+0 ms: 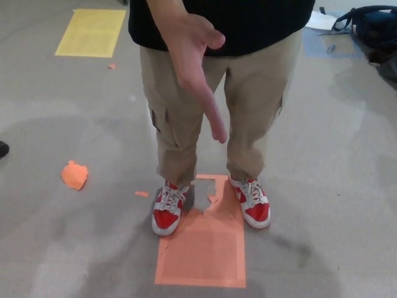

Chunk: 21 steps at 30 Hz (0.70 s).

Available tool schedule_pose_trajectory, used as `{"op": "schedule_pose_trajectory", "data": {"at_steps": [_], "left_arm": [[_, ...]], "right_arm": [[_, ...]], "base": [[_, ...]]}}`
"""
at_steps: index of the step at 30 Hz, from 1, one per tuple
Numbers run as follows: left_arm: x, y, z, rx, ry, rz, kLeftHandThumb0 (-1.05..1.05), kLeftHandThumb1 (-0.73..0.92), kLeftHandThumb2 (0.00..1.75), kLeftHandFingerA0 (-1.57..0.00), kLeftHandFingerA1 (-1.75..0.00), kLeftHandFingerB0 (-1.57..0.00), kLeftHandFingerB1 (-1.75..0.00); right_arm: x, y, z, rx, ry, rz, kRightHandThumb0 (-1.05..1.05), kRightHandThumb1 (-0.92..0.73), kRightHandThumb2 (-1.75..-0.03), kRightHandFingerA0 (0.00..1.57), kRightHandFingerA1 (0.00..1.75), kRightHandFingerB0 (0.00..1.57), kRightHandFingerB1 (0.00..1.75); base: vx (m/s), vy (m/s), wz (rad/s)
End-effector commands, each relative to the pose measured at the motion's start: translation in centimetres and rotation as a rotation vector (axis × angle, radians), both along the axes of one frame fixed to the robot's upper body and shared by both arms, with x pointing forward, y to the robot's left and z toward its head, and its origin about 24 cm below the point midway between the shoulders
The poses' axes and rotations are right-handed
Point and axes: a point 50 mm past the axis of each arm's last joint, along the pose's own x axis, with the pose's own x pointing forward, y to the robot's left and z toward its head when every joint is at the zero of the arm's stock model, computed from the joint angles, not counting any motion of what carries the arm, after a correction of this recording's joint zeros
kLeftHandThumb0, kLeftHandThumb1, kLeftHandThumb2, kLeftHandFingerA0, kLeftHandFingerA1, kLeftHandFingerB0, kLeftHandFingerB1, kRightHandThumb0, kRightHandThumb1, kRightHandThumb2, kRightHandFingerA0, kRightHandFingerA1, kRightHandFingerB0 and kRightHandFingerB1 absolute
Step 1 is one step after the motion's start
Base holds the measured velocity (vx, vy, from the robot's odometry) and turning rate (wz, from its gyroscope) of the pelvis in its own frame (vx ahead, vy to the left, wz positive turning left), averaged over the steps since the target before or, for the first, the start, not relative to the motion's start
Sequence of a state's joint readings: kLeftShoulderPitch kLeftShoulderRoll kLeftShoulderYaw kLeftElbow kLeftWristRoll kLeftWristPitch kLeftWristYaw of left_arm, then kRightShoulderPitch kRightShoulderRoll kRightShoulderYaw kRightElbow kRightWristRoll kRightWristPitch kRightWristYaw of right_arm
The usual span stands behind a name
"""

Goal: The robot extends its right arm to grab a person's hand and shakes it

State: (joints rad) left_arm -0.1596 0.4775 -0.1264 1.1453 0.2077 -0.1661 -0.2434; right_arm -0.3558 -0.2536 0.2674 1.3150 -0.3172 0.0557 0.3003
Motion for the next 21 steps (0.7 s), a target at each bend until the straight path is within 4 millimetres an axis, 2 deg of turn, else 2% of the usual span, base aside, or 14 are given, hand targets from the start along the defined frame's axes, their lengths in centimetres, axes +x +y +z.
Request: {"op": "schedule_pose_trajectory", "data": {"at_steps": [1, 3, 4, 5, 6, 8, 9, 11, 13, 15, 16, 17, 18, 21], "left_arm": [[-0.3, 0.4, 0.2, -0.016, 0.022, -0.049, -0.48, 0.85, 0.65, -0.33, -0.38, -0.28, -0.33], [-0.2, 0.4, 0.3, -0.016, 0.017, -0.049, -0.48, 0.85, 0.65, -0.32, -0.38, -0.28, -0.34], [-0.3, 0.3, 0.2, -0.018, 0.017, -0.052, -0.48, 0.85, 0.65, -0.3, -0.37, -0.28, -0.34], [-0.3, 0.2, 0.2, -0.021, 0.018, -0.055, -0.48, 0.85, 0.65, -0.3, -0.37, -0.28, -0.34], [-0.3, 0.2, 0.2, -0.026, 0.014, -0.052, -0.47, 0.84, 0.65, -0.31, -0.38, -0.26, -0.34], [-0.4, 0.3, 0.2, -0.021, 0.011, -0.062, -0.48, 0.85, 0.65, -0.32, -0.38, -0.27, -0.34], [-0.4, 0.4, 0.2, -0.017, 0.014, -0.06, -0.47, 0.85, 0.65, -0.32, -0.37, -0.27, -0.33], [-0.4, 0.4, 0.2, -0.02, 0.013, -0.055, -0.47, 0.85, 0.65, -0.31, -0.37, -0.27, -0.34], [-0.4, 0.4, 0.2, -0.026, 0.013, -0.053, -0.47, 0.85, 0.65, -0.31, -0.38, -0.26, -0.33], [-0.1, 0.5, 0.5, -0.028, 0.008, -0.055, -0.48, 0.85, 0.65, -0.31, -0.38, -0.27, -0.34], [-0.1, 0.6, 0.6, -0.027, 0.007, -0.057, -0.48, 0.85, 0.65, -0.31, -0.38, -0.27, -0.34], [-0.1, 0.6, 0.6, -0.023, 0.013, -0.058, -0.48, 0.86, 0.65, -0.31, -0.38, -0.26, -0.33], [-0.2, 0.8, 0.7, -0.013, 0.018, -0.059, -0.49, 0.85, 0.65, -0.32, -0.38, -0.26, -0.33], [-0.5, 0.9, 0.6, -0.019, 0.023, -0.052, -0.49, 0.85, 0.65, -0.32, -0.39, -0.23, -0.32]], "right_arm": [[-0.1, -0.9, 0.2, -0.016, -0.002, 0.016, -0.79, -0.92, -0.73, 0.26, 0.35, 0.16, 0.29], [0.2, -0.8, 0.4, -0.003, -0.046, -0.01, -0.77, -0.92, -0.73, 0.23, 0.35, 0.13, 0.3], [0.5, -0.6, 0.5, 0.011, -0.09, -0.019, -0.7, -0.92, -0.74, 0.11, 0.28, 0.11, 0.27], [0.8, -0.5, 0.7, 0.025, -0.14, -0.028, -0.7, -0.92, -0.74, 0.11, 0.28, 0.11, 0.27], [1.5, -0.2, 1.1, 0.034, -0.206, -0.019, -0.67, -0.77, -1.08, 0.04, 0.34, 0.04, 0.33], [3.0, 0.5, 2.1, 0.042, -0.326, 0.016, -0.76, -0.82, -1.09, 0.07, 0.28, 0.07, 0.27], [4.8, 1.5, 3.6, 0.052, -0.442, 0.042, -0.82, -0.83, -1.11, 0.06, 0.24, 0.06, 0.2], [6.4, 2.6, 5.7, 0.045, -0.574, 0.075, -0.87, -0.83, -1.11, 0.06, 0.23, 0.05, 0.18], [7.1, 3.3, 7.2, 0.017, -0.648, 0.111, -0.89, -0.84, -1.12, 0.06, 0.23, 0.06, 0.18], [8.9, 5.7, 13.1, 0.003, -0.84, 0.215, -0.87, -0.84, -1.14, 0.02, 0.24, 0.01, 0.19], [9.0, 5.9, 13.8, 0.003, -0.858, 0.224, -0.87, -0.84, -1.14, 0.02, 0.24, 0.01, 0.19], [9.2, 6.5, 15.6, 0.013, -0.917, 0.243, -0.89, -0.83, -1.13, 0.03, 0.24, 0.02, 0.2], [9.4, 7.9, 19.1, 0.041, -1.017, 0.293, -0.91, -0.84, -1.14, 0.05, 0.31, 0.04, 0.18], [9.1, 9.3, 22.1, 0.046, -1.09, 0.342, -0.89, -0.81, -1.11, 0.06, 0.29, 0.05, 0.21]], "base": [[0.0, 0.0, 0.0], [0.0, 0.0, 0.0], [0.0, 0.0, 0.0], [0.0, 0.0, 0.0], [0.0, 0.0, 0.0], [0.0, 0.0, 0.0], [0.0, 0.0, 0.0], [0.0, 0.0, 0.0], [0.0, 0.0, 0.0], [0.0, 0.0, 0.0], [0.0, 0.0, 0.0], [0.0, 0.0, 0.0], [0.0, 0.0, 0.0], [0.0, 0.0, 0.0]]}}
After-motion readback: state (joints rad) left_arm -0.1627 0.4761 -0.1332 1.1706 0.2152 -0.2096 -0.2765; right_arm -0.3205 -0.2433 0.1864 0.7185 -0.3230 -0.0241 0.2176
